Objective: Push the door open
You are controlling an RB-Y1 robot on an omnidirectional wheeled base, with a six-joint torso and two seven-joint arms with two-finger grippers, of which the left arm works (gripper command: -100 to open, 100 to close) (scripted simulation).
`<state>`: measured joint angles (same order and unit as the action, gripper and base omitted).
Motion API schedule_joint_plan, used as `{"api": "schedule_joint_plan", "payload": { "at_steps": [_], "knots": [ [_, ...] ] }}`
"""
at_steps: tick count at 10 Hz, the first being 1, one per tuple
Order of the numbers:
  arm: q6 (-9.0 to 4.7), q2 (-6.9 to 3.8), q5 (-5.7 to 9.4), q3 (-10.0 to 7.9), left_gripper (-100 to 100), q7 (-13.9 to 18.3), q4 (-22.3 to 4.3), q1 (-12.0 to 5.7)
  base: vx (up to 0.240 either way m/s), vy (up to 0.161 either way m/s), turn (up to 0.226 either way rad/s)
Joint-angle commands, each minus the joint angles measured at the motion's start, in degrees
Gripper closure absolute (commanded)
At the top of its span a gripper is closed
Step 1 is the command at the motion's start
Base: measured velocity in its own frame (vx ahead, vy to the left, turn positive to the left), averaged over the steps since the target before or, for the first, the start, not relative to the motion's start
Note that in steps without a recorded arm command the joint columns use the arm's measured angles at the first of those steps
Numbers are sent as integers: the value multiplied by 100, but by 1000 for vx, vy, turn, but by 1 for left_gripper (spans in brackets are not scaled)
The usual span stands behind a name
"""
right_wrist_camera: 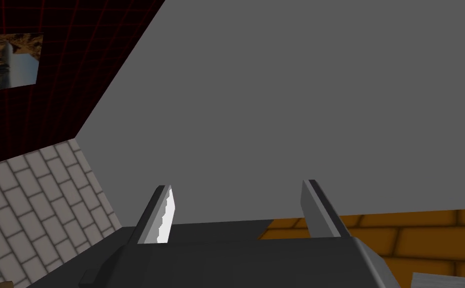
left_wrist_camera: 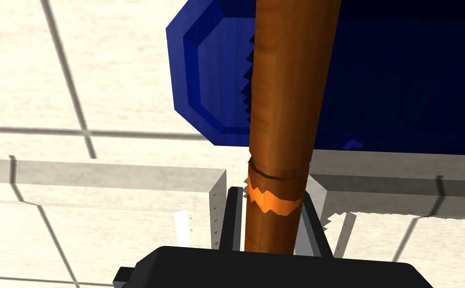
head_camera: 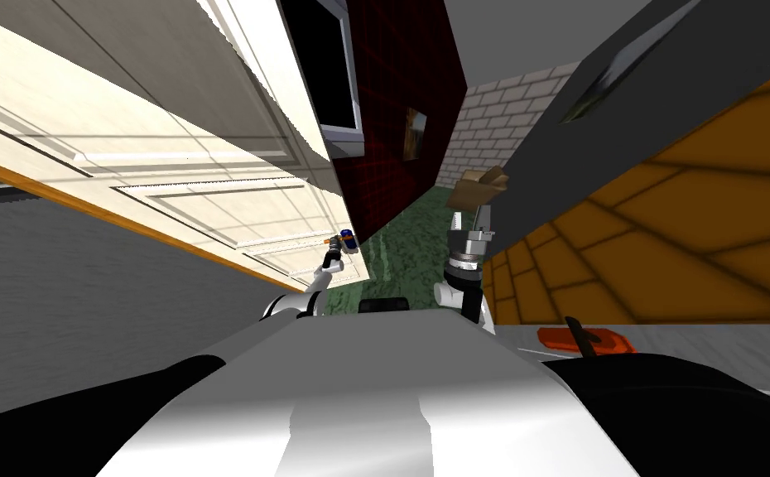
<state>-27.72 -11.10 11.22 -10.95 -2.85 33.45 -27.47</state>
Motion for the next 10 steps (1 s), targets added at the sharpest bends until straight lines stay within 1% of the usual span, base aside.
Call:
{"api": "schedule_joint_plan", "payload": {
  "at_steps": [1,3,4,8,9,10],
  "knots": [
    [-51,-80,35,-100,100,-20,-79,-53,122,-58,35],
    [-51,-80,35,-100,100,-20,-79,-53,94,-44,22],
    [-57,-118,63,-181,100,-49,-91,-44,94,-73,39],
    [-69,-205,128,-367,100,-114,-119,-23,169,-112,71],
    [-71,-223,141,-406,100,-128,-125,-19,156,-86,57],
    [-82,-236,137,-393,100,-107,-165,0,69,-25,46]
  ]
}}
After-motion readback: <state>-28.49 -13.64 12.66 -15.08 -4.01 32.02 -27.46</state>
